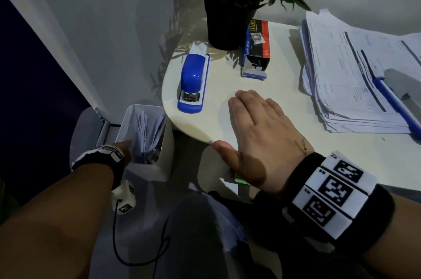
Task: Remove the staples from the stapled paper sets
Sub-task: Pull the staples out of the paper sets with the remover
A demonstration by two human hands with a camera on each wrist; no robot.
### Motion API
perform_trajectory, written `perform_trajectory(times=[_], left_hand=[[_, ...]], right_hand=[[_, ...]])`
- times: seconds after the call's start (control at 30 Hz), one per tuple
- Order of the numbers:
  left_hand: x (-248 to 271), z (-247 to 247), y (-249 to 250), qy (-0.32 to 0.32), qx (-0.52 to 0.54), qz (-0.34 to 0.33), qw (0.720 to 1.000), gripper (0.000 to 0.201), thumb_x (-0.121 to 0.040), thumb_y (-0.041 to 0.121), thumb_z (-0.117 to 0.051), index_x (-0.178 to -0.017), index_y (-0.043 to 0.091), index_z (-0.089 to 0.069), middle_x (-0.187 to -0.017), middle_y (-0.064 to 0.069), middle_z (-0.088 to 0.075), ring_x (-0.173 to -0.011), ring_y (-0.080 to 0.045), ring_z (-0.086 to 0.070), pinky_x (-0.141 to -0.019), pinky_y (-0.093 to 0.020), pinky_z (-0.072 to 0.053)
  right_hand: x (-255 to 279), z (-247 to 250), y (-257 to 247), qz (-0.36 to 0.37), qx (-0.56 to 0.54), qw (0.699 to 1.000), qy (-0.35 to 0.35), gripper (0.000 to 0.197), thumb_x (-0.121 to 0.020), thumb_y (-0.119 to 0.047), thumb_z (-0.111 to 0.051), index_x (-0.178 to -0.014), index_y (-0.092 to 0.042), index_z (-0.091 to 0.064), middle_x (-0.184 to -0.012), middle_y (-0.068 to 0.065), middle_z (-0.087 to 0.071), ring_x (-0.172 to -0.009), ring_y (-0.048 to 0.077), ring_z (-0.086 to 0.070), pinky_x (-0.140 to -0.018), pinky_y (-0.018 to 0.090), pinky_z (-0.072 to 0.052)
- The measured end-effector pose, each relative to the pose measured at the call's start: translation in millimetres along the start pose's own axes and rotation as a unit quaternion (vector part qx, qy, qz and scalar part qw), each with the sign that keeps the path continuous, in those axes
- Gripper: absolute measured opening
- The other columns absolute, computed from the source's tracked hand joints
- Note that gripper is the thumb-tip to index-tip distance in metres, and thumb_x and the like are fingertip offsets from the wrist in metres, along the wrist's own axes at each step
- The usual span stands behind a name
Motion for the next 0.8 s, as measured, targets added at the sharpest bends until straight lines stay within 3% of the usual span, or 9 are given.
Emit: perform_trajectory(times=[0.07, 0.17, 0.23, 0.33, 0.5, 0.6, 0.67, 0.73, 0.8], left_hand=[[-6.6, 15.3, 2.4, 0.091, 0.025, -0.02, 0.995, 0.06, -0.09, 0.014, -0.054, -0.145, 0.011, -0.028, -0.143, -0.021, -0.037, -0.127, -0.036, -0.041, -0.104, -0.039, -0.037], [3.6, 47.2, 3.5, 0.225, 0.052, 0.002, 0.973, 0.037, -0.085, 0.009, -0.054, -0.122, 0.006, -0.053, -0.125, -0.023, -0.052, -0.113, -0.04, -0.051, -0.097, -0.042, -0.042], [3.9, 42.8, 9.3, 0.179, 0.005, 0.004, 0.984, 0.032, -0.089, 0.009, -0.053, -0.121, 0.001, -0.053, -0.125, -0.022, -0.052, -0.114, -0.036, -0.053, -0.099, -0.039, -0.039], [1.8, 19.3, 10.7, 0.09, -0.056, 0.014, 0.994, 0.047, -0.091, 0.022, -0.056, -0.135, 0.009, -0.046, -0.14, -0.013, -0.044, -0.127, -0.029, -0.045, -0.105, -0.038, -0.038], [17.7, -26.9, 36.2, -0.03, -0.098, -0.054, 0.993, 0.045, -0.1, 0.025, -0.041, -0.141, 0.01, -0.036, -0.146, -0.008, -0.039, -0.133, -0.021, -0.04, -0.105, -0.027, -0.032], [34.4, -21.7, 41.6, -0.011, -0.063, -0.057, 0.996, 0.048, -0.1, 0.022, -0.042, -0.144, 0.009, -0.03, -0.15, -0.009, -0.032, -0.136, -0.022, -0.034, -0.107, -0.025, -0.026], [45.5, -12.0, 39.0, 0.009, -0.042, -0.057, 0.997, 0.047, -0.101, 0.02, -0.037, -0.146, 0.009, -0.027, -0.152, -0.009, -0.027, -0.137, -0.021, -0.032, -0.107, -0.023, -0.022], [53.7, -0.3, 32.7, 0.034, -0.016, -0.06, 0.998, 0.044, -0.1, 0.021, -0.04, -0.143, 0.01, -0.035, -0.15, -0.01, -0.032, -0.135, -0.025, -0.035, -0.107, -0.025, -0.025], [64.7, 13.3, 30.9, 0.056, 0.022, -0.078, 0.995, 0.039, -0.096, 0.022, -0.049, -0.134, 0.011, -0.05, -0.142, -0.011, -0.045, -0.128, -0.028, -0.044, -0.105, -0.027, -0.033]], right_hand=[[-0.3, -1.2, 0.7, -0.004, -0.006, 1.0, 0.022, 0.084, -0.087, -0.065, -0.02, -0.139, -0.002, -0.041, -0.142, 0.02, -0.044, -0.132, 0.036, -0.041, -0.108, 0.048, -0.027], [-0.4, -0.6, 0.2, 0.0, 0.002, 0.998, 0.057, 0.08, -0.088, -0.062, -0.026, -0.132, 0.0, -0.049, -0.134, 0.021, -0.052, -0.125, 0.038, -0.05, -0.103, 0.051, -0.034], [-0.3, -1.3, -0.1, 0.001, 0.009, 0.998, 0.057, 0.08, -0.088, -0.063, -0.025, -0.134, 0.0, -0.047, -0.136, 0.021, -0.051, -0.126, 0.038, -0.048, -0.104, 0.05, -0.033], [0.0, -0.8, 0.6, 0.0, 0.01, 0.998, 0.056, 0.08, -0.089, -0.063, -0.025, -0.135, 0.0, -0.046, -0.137, 0.021, -0.049, -0.128, 0.037, -0.046, -0.105, 0.05, -0.031], [-0.7, -0.9, -0.2, 0.009, 0.01, 0.998, 0.057, 0.08, -0.089, -0.062, -0.026, -0.134, 0.0, -0.047, -0.136, 0.021, -0.051, -0.126, 0.038, -0.048, -0.104, 0.051, -0.033], [-1.4, -0.7, -0.7, 0.006, 0.003, 0.999, 0.038, 0.081, -0.087, -0.063, -0.026, -0.135, 0.0, -0.045, -0.138, 0.02, -0.049, -0.129, 0.037, -0.046, -0.106, 0.05, -0.031], [-2.6, -2.2, -1.3, 0.0, -0.001, 1.0, 0.002, 0.086, -0.086, -0.066, -0.017, -0.144, -0.005, -0.031, -0.149, 0.017, -0.035, -0.139, 0.033, -0.032, -0.112, 0.045, -0.021], [-2.0, -3.3, -0.3, 0.002, 0.006, 1.0, -0.02, 0.086, -0.086, -0.068, -0.011, -0.15, -0.01, -0.013, -0.157, 0.011, -0.015, -0.145, 0.027, -0.013, -0.116, 0.04, -0.008], [-1.0, -1.9, 1.1, 0.005, 0.007, 1.0, -0.019, 0.083, -0.088, -0.067, -0.014, -0.15, -0.012, -0.007, -0.159, 0.01, -0.008, -0.146, 0.026, -0.006, -0.117, 0.04, -0.004]])
Point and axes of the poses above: each hand's wrist, its own x-axis away from the middle knuckle, its own z-axis out of the back of the hand, y = z × x, the point moved 9 cm from there along -x, towards the middle knuckle
